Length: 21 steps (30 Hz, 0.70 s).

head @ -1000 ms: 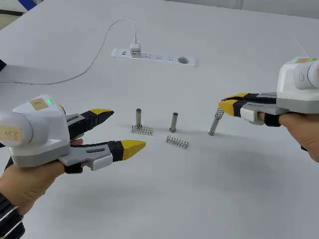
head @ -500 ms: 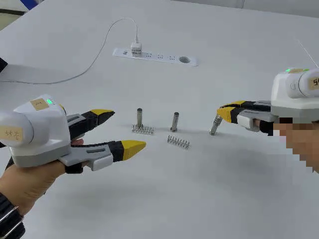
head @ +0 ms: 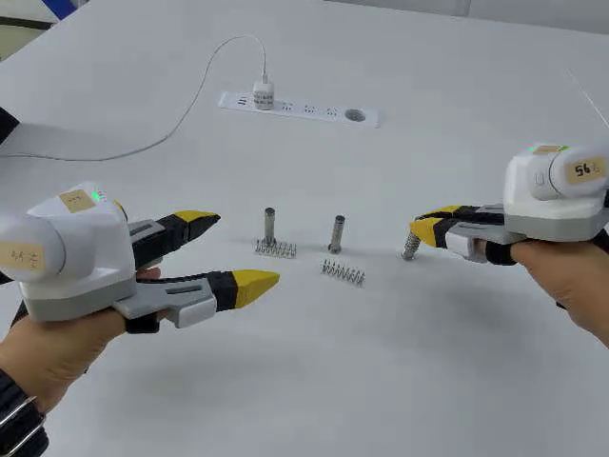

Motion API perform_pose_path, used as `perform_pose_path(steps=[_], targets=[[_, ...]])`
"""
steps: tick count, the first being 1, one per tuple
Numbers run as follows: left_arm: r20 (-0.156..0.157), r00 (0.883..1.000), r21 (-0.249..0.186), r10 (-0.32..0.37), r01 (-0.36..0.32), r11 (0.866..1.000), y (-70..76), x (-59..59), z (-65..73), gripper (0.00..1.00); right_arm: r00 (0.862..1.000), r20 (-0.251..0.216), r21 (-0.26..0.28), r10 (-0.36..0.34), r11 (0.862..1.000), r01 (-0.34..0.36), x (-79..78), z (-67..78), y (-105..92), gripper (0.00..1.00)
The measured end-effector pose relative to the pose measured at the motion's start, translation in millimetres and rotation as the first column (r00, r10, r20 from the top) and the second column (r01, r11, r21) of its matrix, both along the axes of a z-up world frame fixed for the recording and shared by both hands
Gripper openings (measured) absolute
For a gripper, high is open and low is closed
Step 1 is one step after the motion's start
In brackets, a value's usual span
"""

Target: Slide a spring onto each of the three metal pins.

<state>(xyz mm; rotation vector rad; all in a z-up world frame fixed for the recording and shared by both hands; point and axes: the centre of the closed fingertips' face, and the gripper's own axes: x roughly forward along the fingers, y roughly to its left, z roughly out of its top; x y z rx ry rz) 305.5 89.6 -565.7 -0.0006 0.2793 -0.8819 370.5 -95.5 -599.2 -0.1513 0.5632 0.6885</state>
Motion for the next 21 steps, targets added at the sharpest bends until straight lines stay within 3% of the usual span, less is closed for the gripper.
perform_pose_path(steps=[12,21], targets=[[0.003,1.0,-0.003,0.003,-0.003,1.0,0.7,0.4,1.9,0.66,1.0,-0.018,-0.016,-0.004,1.0,0.003,-4.1,-11.6,-0.5,0.11],[0.004,1.0,-0.004,0.003,-0.003,1.0,1.0,0.6,2.1,0.66,1.0,-0.016,-0.018,-0.007,1.0,0.007,-2.6,-10.8,-0.8,0.12]])
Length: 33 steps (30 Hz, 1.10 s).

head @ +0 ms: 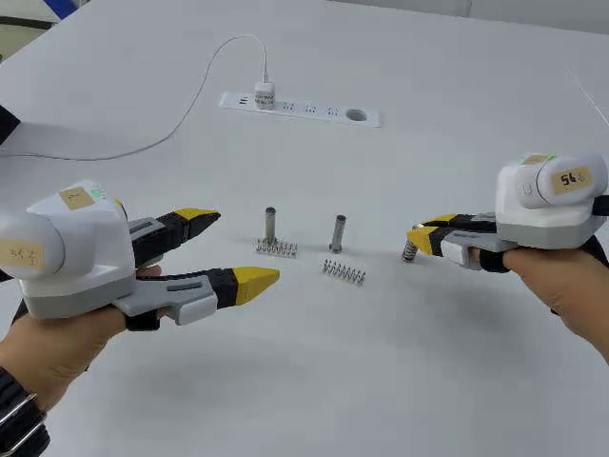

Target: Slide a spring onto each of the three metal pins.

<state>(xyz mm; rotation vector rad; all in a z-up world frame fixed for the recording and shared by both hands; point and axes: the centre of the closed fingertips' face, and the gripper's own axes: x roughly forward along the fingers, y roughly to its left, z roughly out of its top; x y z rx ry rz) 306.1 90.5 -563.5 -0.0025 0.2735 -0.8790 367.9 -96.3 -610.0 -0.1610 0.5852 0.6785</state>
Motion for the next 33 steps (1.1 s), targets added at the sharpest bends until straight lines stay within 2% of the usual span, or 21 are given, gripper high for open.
perform_pose_path(steps=[12,18,26,33], targets=[[0.002,1.0,-0.002,-0.001,0.001,1.0,0.1,0.5,0.4,0.67,1.0,0.014,0.001,-0.003,1.0,0.003,-0.3,4.8,-1.8,0.18],[0.003,1.0,0.001,-0.001,0.001,1.0,-0.3,0.4,0.5,0.66,0.999,0.051,0.006,0.006,1.0,-0.006,-1.1,20.6,1.4,0.19],[0.008,1.0,-0.002,-0.004,0.004,1.0,-2.4,0.0,2.5,0.67,0.994,0.098,0.0,0.055,0.998,-0.055,-3.6,41.3,16.7,0.19],[0.01,1.0,-0.001,-0.005,0.005,1.0,-3.4,-1.3,3.2,0.66,0.987,0.1,-0.018,0.122,0.992,-0.121,-10.2,43.6,36.3,0.19]])
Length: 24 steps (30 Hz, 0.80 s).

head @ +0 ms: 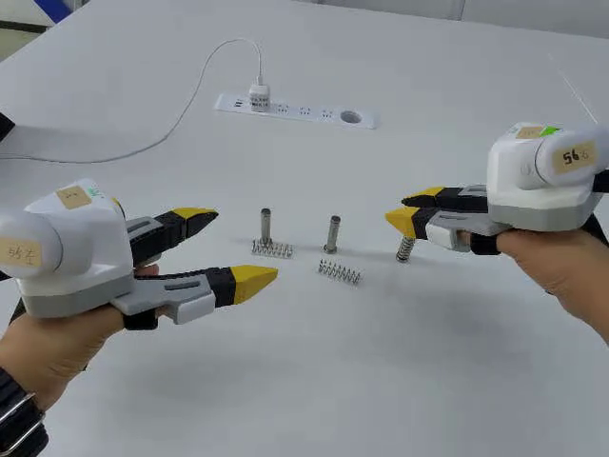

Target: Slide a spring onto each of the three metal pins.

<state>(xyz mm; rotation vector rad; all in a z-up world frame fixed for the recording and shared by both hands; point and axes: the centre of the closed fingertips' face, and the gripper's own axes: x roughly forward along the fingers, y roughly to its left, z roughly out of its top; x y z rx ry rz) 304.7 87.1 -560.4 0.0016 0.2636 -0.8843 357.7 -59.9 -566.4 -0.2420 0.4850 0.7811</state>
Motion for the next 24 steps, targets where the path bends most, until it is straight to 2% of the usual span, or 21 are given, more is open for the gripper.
perform_pose_path(steps=[10,24], targets=[[0.002,1.0,0.0,-0.001,0.001,1.0,-0.4,-1.2,1.2,0.66,0.993,-0.04,-0.043,0.114,0.992,-0.115,-14.7,-16.1,33.3,0.19],[-0.002,1.0,0.0,0.001,-0.001,1.0,0.9,-1.7,0.3,0.66,0.968,-0.131,-0.118,0.215,0.966,-0.23,-23.0,-51.7,61.6,0.19]])
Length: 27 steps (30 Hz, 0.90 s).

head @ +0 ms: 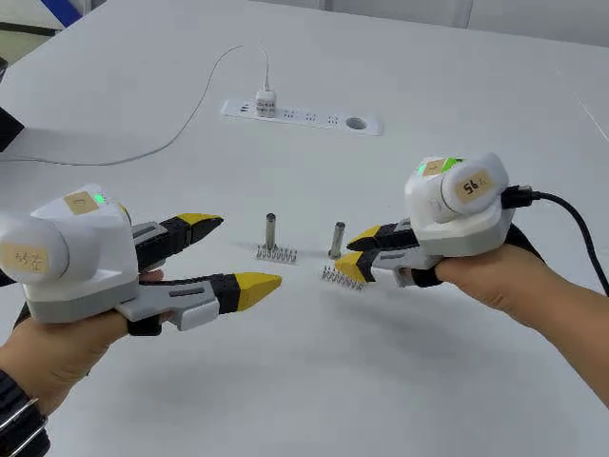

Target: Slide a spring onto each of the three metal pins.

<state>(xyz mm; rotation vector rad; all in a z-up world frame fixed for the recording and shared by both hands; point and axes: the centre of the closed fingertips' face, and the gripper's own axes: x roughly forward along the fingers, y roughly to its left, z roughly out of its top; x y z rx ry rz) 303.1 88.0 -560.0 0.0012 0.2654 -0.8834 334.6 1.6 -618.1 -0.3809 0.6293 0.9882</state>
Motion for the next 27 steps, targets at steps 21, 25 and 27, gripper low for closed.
perform_pose_path(steps=[21,25,27], targets=[[-0.009,1.0,0.002,0.013,-0.013,1.0,5.6,-0.8,-4.8,0.66,0.995,-0.065,-0.15,0.07,0.986,-0.079,8.0,-37.9,9.0,0.15],[-0.01,1.0,0.0,0.013,-0.013,1.0,5.4,-0.7,-5.6,0.66,0.995,-0.07,-0.151,0.075,0.985,-0.085,8.6,-38.3,11.2,0.15],[-0.012,1.0,-0.001,0.013,-0.013,1.0,5.3,-1.0,-5.7,0.66,0.994,-0.079,-0.163,0.071,0.983,-0.083,9.1,-40.8,10.8,0.14]])
